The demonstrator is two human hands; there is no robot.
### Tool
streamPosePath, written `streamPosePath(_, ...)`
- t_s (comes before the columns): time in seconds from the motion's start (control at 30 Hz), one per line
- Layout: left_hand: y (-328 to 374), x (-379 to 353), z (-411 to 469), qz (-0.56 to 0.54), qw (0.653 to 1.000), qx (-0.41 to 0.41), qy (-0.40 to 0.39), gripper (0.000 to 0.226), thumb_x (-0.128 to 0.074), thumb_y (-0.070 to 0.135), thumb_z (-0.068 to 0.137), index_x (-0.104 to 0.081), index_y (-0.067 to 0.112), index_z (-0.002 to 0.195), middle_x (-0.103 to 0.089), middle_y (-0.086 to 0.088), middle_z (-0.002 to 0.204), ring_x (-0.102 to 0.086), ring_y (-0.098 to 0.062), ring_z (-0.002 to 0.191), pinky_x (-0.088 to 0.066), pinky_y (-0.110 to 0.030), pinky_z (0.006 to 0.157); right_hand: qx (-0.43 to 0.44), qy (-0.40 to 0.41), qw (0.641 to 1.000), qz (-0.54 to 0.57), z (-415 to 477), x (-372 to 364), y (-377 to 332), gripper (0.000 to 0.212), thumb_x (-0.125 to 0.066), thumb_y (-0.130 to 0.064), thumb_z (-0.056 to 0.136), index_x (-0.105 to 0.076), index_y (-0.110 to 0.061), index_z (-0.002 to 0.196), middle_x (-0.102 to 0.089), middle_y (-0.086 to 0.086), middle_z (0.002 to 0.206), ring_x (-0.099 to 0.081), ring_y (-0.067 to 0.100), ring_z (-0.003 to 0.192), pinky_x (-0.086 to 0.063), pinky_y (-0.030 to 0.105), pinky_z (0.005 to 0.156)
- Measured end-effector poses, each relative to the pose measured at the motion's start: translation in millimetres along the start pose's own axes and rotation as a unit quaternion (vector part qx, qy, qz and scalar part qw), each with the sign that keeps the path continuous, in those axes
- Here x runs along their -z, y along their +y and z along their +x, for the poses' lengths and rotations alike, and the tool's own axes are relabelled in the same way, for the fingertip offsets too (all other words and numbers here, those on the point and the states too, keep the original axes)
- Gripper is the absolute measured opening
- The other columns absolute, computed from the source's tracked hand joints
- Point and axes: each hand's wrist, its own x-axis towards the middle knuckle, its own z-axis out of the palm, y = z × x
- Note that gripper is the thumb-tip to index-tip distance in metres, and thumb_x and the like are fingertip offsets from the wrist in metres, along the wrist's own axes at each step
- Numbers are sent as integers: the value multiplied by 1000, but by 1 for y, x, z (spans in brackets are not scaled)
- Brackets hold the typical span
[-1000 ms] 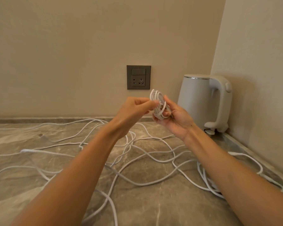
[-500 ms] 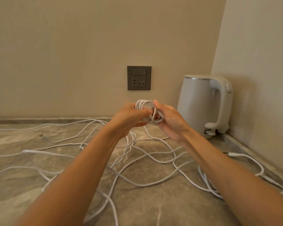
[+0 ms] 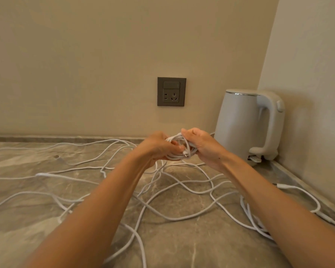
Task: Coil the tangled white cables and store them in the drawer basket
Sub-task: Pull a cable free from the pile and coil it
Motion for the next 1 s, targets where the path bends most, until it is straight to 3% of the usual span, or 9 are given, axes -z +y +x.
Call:
streamPosePath(0.1,2,5,0,21,1000,-3,7,3,-62,3,85,-64,2,82,-62,-9,74,-59,-11,61,-51,-19,60,-8,27,999,-19,-1,-2,-2,15,-53,-24,94,-51,-13,84,-57,2,72,-52,11,63,-41,21,59)
streamPosePath(0.2,8,14,-5,27,999,12,17,11,-59,-1,85,-63,0,95,-64,-10,80,-61,-15,70,-53,-25,67,-20,36,999,11,-2,-5,-4,11,-54,-18,94,-53,-14,84,-58,1,72,-51,10,62,-41,21,59)
streamPosePath(0.27,9,16,-10,50,998,12,24,11,-60,-4,83,-64,0,92,-65,-12,83,-62,-17,72,-54,-27,67,-22,31,999,13,-3,-6,-5,10,-53,-14,94,-53,-14,84,-57,1,73,-51,9,62,-40,20,58)
streamPosePath(0.43,10,30,-26,70,994,1,89,15,-67,-4,77,-66,0,92,-67,-20,93,-65,-29,90,-54,-39,86,-27,-6,999,24,-11,-17,-19,13,-51,-7,94,-55,-13,84,-57,1,73,-52,6,60,-43,17,53)
streamPosePath(0.57,14,40,-46,98,988,-17,118,7,-68,1,78,-66,6,80,-67,-13,85,-64,-23,83,-54,-33,79,-26,-31,998,49,-19,-32,-29,14,-48,-2,95,-58,-9,88,-59,4,77,-53,10,66,-43,23,62)
streamPosePath(0.7,6,41,-61,165,968,-68,174,12,-71,5,76,-69,5,88,-70,-14,86,-66,-21,80,-55,-32,78,-12,-28,997,74,-27,-52,-33,17,-43,2,96,-55,-8,89,-58,5,78,-55,8,63,-45,16,55)
streamPosePath(0.83,-1,38,-76,167,964,-106,177,18,-68,-1,77,-69,0,94,-68,-15,81,-58,-7,55,-51,-18,60,7,-13,998,55,-35,-68,-36,23,-39,1,98,-55,-10,85,-57,6,78,-52,9,66,-43,16,57)
streamPosePath(0.93,-2,36,-80,162,960,-117,199,24,-69,-6,71,-69,1,94,-69,-17,85,-62,-20,71,-54,-33,73,11,9,998,56,-39,-76,-39,25,-37,-1,99,-53,-10,82,-55,6,75,-51,9,63,-41,16,54)
streamPosePath(1.0,-3,35,-81,152,959,-120,209,26,-69,-8,69,-69,0,94,-69,-17,87,-62,-21,75,-53,-35,76,14,11,998,62,-40,-79,-40,25,-37,-1,99,-52,-10,81,-55,6,75,-51,9,62,-41,16,54)
